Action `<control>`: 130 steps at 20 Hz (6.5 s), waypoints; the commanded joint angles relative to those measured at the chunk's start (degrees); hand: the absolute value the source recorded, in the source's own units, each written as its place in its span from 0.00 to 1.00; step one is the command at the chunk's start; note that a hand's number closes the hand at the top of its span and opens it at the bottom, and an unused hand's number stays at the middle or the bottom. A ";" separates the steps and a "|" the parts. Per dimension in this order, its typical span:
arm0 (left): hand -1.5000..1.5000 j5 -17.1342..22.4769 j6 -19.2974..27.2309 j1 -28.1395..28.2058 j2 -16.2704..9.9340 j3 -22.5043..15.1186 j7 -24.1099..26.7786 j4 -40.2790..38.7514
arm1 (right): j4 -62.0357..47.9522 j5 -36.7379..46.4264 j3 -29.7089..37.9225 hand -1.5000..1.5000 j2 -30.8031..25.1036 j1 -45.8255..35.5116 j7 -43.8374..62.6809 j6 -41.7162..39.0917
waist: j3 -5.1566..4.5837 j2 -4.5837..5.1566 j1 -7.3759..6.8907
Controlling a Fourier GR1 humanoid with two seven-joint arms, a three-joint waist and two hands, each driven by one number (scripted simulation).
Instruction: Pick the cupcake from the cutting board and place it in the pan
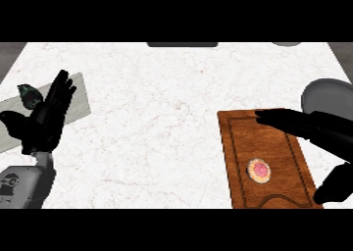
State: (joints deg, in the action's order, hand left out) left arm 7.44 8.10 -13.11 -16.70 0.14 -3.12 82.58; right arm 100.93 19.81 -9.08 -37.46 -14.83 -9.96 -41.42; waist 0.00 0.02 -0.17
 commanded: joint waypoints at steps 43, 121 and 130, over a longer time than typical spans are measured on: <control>0.50 -7.67 -2.33 -1.62 6.62 4.16 -0.84 -0.24 | -17.67 43.56 -9.65 0.00 12.92 -1.67 -12.58 3.15 | 0.00 -0.01 0.10; 0.50 -8.28 -5.05 -2.93 8.87 3.28 -1.41 0.69 | -84.26 23.60 45.91 0.00 0.17 -22.85 -19.99 36.04 | 0.47 1.64 -3.96; 0.50 -7.43 -5.04 -3.20 7.36 5.21 -2.61 1.99 | -87.12 15.94 53.70 0.00 -1.86 -22.87 -32.58 37.06 | 0.49 1.19 -2.47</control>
State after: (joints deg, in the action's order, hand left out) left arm -0.44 2.80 -15.99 -9.07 4.64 -4.69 84.00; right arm 15.02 39.92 40.69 -37.74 -37.52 -38.04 -2.25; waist 0.50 1.46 -3.39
